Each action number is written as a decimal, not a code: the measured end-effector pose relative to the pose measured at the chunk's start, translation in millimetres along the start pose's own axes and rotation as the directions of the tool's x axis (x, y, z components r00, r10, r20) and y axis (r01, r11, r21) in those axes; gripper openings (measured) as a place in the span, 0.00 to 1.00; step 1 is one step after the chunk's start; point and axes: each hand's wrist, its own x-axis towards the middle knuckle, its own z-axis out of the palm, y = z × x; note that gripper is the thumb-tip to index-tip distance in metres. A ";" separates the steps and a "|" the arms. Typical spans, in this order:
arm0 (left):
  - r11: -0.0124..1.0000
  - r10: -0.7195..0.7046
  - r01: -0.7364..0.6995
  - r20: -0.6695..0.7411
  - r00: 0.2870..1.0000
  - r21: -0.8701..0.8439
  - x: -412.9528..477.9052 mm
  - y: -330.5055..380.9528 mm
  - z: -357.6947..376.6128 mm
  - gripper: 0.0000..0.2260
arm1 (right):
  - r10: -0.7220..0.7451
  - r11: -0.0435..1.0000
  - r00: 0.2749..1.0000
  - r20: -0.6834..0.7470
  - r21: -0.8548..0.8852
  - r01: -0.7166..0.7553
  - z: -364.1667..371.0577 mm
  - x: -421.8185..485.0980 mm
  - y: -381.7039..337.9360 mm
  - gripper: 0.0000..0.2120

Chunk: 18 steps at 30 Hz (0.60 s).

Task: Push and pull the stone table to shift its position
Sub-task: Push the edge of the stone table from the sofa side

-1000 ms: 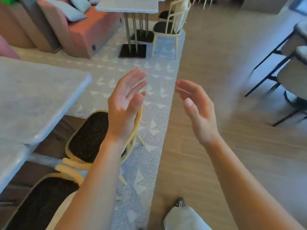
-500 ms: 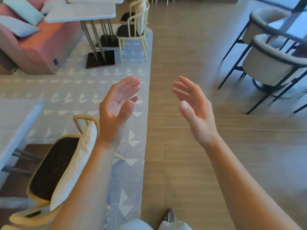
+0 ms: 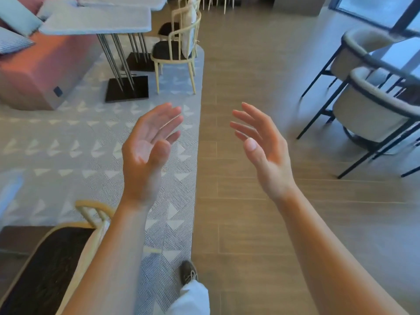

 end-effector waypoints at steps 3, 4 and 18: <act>1.000 0.007 -0.007 -0.014 1.000 -0.026 57.4 -17.1 -13.5 0.39 | -0.012 1.000 1.000 -0.005 -0.022 0.012 10.8 55.9 13.6 0.49; 1.000 0.002 -0.002 -0.009 1.000 -0.025 74.9 -20.6 -17.2 0.40 | -0.014 1.000 1.000 -0.008 -0.024 0.014 14.1 72.2 17.2 0.49; 1.000 -0.011 0.010 0.031 0.999 0.004 282.2 -100.4 -30.3 0.39 | -0.037 0.999 0.999 -0.025 0.003 0.037 19.9 275.4 102.0 0.49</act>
